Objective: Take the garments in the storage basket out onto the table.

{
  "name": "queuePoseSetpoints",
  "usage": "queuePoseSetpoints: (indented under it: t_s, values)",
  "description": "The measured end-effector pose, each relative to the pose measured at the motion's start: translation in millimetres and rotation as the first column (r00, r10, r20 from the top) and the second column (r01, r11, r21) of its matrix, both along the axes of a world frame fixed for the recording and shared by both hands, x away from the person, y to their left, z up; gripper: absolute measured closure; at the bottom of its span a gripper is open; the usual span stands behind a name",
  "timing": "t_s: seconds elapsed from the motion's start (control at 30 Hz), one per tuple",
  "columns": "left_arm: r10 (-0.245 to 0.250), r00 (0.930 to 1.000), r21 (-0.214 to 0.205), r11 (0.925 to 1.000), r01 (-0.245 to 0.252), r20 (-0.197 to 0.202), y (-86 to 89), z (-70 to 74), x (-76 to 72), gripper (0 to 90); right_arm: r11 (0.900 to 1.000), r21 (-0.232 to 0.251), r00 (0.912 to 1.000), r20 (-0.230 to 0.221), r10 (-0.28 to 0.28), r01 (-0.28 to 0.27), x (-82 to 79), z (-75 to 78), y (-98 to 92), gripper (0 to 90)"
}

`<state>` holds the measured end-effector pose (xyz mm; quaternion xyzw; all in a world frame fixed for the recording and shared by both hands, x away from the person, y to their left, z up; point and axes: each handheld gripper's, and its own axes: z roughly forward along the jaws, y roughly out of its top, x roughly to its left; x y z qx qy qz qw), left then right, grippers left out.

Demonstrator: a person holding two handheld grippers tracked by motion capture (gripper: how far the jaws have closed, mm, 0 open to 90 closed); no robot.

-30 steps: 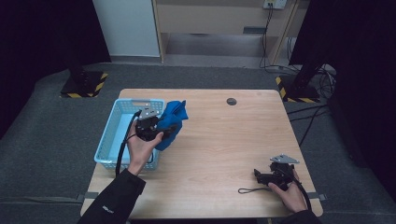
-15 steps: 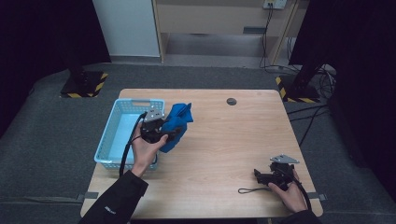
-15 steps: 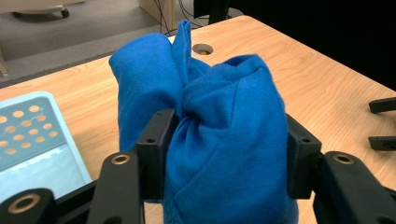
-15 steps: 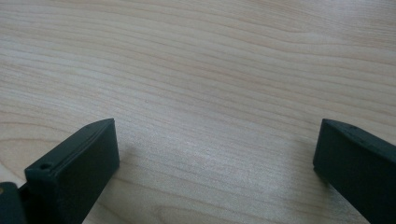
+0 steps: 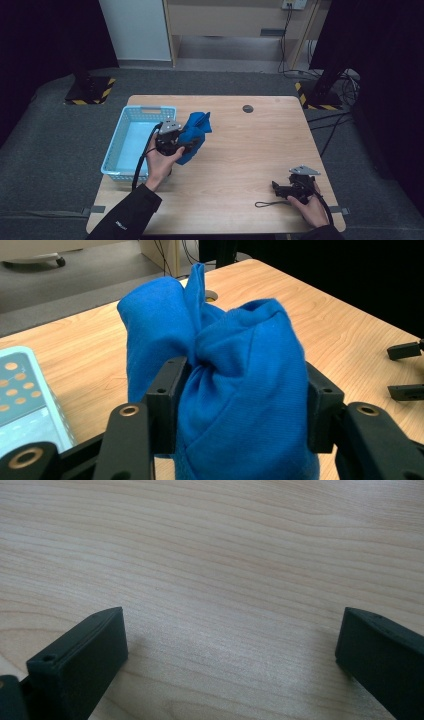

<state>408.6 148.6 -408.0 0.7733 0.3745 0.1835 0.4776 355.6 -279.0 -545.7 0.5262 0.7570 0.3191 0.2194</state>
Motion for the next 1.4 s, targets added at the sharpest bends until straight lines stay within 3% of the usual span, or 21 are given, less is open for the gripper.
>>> queuePoseSetpoints:
  t_s: [0.53, 0.97, 1.4]
  values:
    - [-0.051, 0.9987, 0.02, 0.9985, 0.05, 0.003, -20.3, -6.0, -1.9, 45.3, 1.0, 0.0, 1.0, 0.0, 0.0, 0.0, 0.0, 0.0, 0.0, 0.5]
    - [-0.067, 0.9977, 0.008, 0.9977, 0.067, -0.006, -38.2, -9.7, 5.4, 45.3, 1.0, 0.0, 1.0, 0.0, 0.0, 0.0, 0.0, 0.0, 0.0, 0.5]
    - [-0.118, 0.993, 0.021, 0.9928, 0.118, -0.008, -59.2, -19.0, 5.6, 45.2, 1.0, 0.0, 1.0, 0.0, 0.0, 0.0, 0.0, 0.0, 0.0, 0.5]
